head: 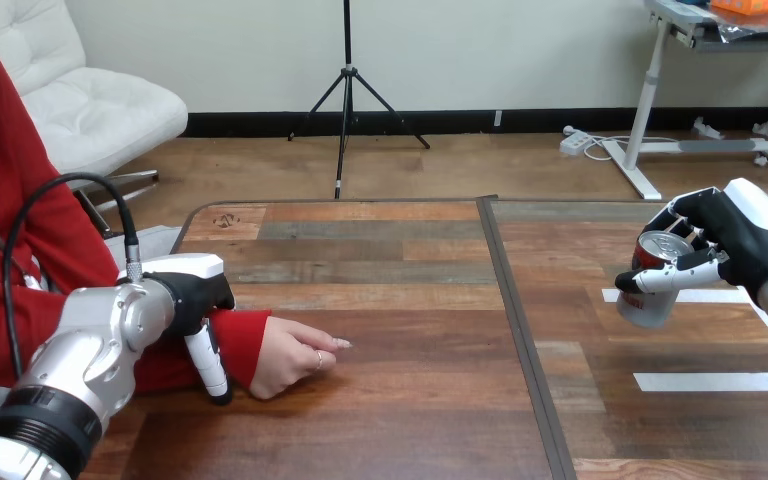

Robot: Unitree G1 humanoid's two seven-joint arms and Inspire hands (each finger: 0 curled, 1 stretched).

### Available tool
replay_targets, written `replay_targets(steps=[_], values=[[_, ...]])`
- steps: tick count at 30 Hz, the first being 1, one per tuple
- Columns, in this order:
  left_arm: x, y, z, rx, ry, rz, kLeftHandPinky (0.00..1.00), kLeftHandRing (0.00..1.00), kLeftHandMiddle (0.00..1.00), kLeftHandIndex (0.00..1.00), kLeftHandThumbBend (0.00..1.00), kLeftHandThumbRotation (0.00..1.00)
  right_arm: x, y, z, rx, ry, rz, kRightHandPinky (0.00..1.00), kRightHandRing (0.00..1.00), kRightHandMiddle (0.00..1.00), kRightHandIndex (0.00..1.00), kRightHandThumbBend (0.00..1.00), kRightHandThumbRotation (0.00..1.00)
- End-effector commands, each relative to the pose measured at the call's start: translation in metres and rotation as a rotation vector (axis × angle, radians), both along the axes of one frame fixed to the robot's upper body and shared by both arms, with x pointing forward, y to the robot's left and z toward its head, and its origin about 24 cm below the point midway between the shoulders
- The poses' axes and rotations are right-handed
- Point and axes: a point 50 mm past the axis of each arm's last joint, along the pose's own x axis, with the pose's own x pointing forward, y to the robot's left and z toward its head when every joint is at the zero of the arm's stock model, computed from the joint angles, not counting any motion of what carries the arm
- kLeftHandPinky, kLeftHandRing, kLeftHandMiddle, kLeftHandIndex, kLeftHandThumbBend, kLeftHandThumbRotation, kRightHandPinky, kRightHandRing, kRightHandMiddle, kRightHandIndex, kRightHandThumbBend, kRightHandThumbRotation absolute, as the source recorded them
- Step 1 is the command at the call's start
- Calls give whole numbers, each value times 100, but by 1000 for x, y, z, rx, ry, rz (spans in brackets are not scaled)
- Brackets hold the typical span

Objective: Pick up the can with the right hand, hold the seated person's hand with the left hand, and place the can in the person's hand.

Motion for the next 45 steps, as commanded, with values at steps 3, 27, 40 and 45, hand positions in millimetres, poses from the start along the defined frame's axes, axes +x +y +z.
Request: replay_targets(steps=[3,27,40,45], values=[[3,-2,0,5,23,-3,25,35,45,49,79,0,21,7,52,24,-209,37,34,37,43,48,72,0],[3,1,-3,15,53,8,22,32,43,51,69,0,21,7,52,28,-215,34,35,37,43,49,70,0],[3,2,-3,17,56,5,25,35,46,54,64,0,21,6,52,32,-212,27,35,37,43,49,70,0],[3,2,-2,14,47,-2,25,34,45,54,64,0,21,6,53,33,-215,29,35,37,43,49,70,0]])
